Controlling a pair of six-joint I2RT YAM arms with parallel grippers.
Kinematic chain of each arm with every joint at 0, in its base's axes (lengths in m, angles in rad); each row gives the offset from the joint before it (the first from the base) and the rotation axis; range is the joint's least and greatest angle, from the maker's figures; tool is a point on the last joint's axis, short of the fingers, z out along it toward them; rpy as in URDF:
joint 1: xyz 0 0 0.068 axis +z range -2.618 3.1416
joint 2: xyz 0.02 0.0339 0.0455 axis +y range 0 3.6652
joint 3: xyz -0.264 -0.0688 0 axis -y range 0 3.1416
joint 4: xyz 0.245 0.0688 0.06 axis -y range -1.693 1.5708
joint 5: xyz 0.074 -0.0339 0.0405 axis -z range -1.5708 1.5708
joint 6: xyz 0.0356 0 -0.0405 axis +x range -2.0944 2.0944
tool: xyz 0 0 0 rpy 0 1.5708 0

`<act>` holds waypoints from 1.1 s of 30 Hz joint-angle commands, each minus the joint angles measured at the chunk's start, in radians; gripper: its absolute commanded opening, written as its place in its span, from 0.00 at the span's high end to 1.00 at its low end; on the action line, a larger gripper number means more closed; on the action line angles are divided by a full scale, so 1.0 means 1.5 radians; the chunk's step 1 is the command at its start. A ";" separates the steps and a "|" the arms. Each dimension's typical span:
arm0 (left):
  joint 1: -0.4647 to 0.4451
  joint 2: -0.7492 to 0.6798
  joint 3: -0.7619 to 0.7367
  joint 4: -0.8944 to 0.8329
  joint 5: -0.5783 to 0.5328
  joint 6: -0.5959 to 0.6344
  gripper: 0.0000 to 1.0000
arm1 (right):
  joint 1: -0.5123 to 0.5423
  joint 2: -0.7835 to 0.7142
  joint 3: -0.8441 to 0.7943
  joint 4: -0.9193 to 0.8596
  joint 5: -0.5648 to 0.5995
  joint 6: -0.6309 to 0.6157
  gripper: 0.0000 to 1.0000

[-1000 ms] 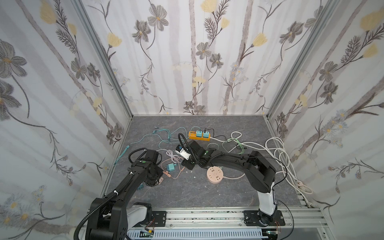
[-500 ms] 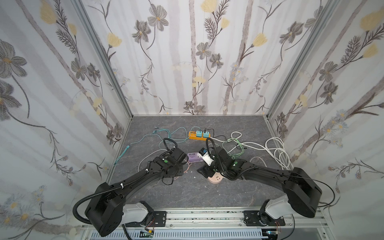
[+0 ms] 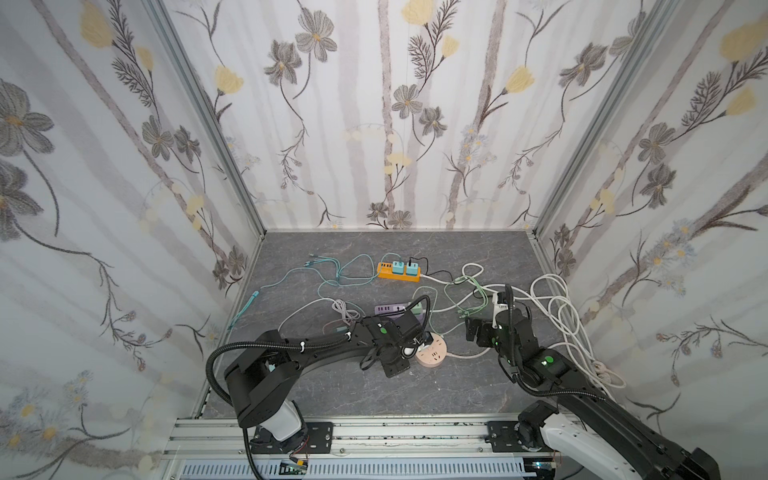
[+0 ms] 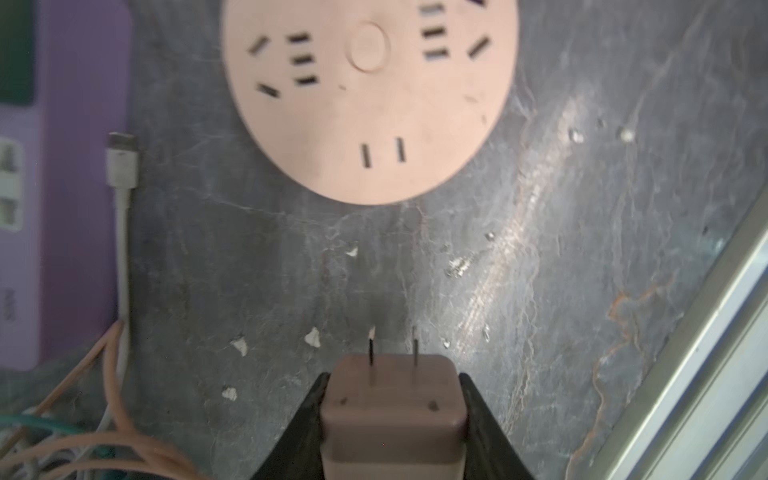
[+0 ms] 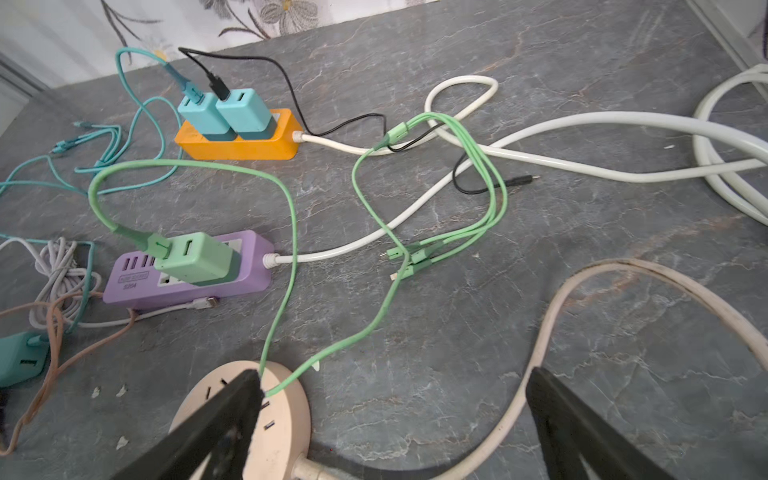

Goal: Insert the plug

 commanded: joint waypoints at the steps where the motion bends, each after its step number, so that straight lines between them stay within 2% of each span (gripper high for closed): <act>1: -0.014 0.032 0.023 -0.068 0.026 0.201 1.00 | -0.008 -0.037 -0.022 -0.002 -0.018 0.013 0.01; 4: -0.038 0.075 0.043 -0.084 0.022 0.243 1.00 | -0.009 -0.051 -0.028 -0.004 -0.053 0.004 0.01; 6: -0.048 0.094 0.056 -0.079 0.025 0.232 0.97 | -0.009 -0.044 -0.025 -0.003 -0.086 -0.006 0.01; 7: -0.048 0.102 0.065 -0.078 0.032 0.220 0.91 | -0.009 -0.035 -0.021 -0.003 -0.103 -0.008 0.01; 8: -0.048 0.106 0.071 -0.075 0.034 0.209 0.78 | -0.009 -0.023 -0.016 -0.004 -0.122 -0.011 0.01; 9: -0.048 0.107 0.074 -0.070 0.032 0.199 0.70 | -0.009 -0.011 -0.011 -0.003 -0.140 -0.023 0.01; 12: -0.047 0.087 0.052 -0.029 0.014 0.182 0.52 | -0.007 0.040 0.018 -0.017 -0.170 -0.030 0.01; 14: -0.043 0.049 0.022 0.007 0.013 0.174 0.31 | -0.003 0.077 0.040 -0.027 -0.182 -0.040 0.01; 17: -0.021 -0.019 -0.018 0.044 0.034 0.142 0.18 | 0.012 0.123 0.075 -0.036 -0.193 -0.065 0.01; 19: 0.003 -0.073 -0.047 0.072 0.051 0.107 0.15 | 0.027 0.152 0.098 -0.045 -0.191 -0.081 0.01; 20: 0.017 -0.104 -0.060 0.089 0.052 0.080 0.00 | 0.034 0.168 0.112 -0.049 -0.193 -0.090 0.01; 23: 0.065 -0.189 -0.089 0.172 -0.022 -0.043 0.00 | 0.065 0.212 0.148 -0.054 -0.184 -0.116 0.01; 26: 0.143 -0.240 -0.125 0.271 -0.175 -0.242 0.00 | 0.096 0.255 0.179 -0.049 -0.169 -0.132 0.01; 28: 0.210 -0.258 -0.117 0.234 -0.250 -0.404 0.00 | 0.109 0.281 0.200 -0.048 -0.166 -0.138 0.01; 30: 0.271 -0.256 -0.092 0.136 -0.296 -0.533 0.00 | 0.118 0.304 0.217 -0.054 -0.165 -0.145 0.01; 32: 0.345 -0.249 -0.085 0.053 -0.283 -0.625 0.04 | 0.124 0.324 0.231 -0.055 -0.164 -0.152 0.01; 33: 0.391 -0.248 -0.097 0.043 -0.242 -0.646 0.10 | 0.126 0.332 0.237 -0.055 -0.165 -0.156 0.01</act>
